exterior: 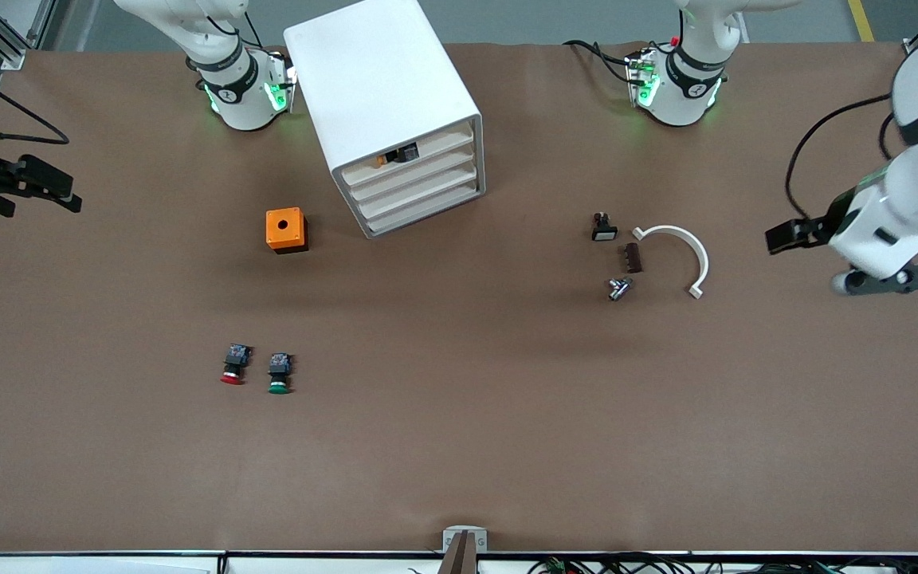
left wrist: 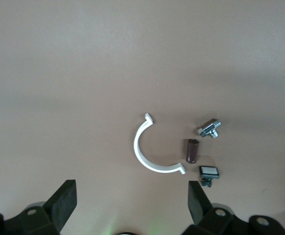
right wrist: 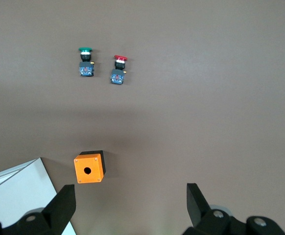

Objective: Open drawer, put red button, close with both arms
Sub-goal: 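Move the right gripper toward the red button while the left gripper approaches the cabinet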

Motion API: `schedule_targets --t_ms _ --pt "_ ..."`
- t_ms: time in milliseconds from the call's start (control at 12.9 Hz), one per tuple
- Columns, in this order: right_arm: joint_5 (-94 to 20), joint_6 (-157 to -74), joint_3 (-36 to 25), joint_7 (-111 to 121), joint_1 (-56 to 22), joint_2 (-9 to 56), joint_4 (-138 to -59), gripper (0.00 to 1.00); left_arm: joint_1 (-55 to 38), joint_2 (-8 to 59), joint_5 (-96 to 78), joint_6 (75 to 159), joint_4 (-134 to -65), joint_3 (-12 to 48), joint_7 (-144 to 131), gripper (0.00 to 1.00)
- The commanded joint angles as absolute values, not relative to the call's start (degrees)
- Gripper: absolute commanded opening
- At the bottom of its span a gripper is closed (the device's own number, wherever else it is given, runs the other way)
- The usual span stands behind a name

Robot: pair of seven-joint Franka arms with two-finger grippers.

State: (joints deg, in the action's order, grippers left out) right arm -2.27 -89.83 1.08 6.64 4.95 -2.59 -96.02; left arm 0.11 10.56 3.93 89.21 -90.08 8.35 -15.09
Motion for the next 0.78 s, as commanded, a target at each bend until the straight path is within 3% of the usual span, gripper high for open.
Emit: schedule_targets --t_ms 0,699 --pt "-3.4 -90.8 1.4 6.6 4.4 0.9 -95.7 1.00 -2.1 16.7 1.6 89.7 -86.8 8.7 -25.4 1.00" --pt "-5.0 -108.7 1.4 -1.6 2.1 21.9 -97.7 1.00 -16.0 29.9 -3.4 89.8 -83.8 9.7 -65.6 1.00"
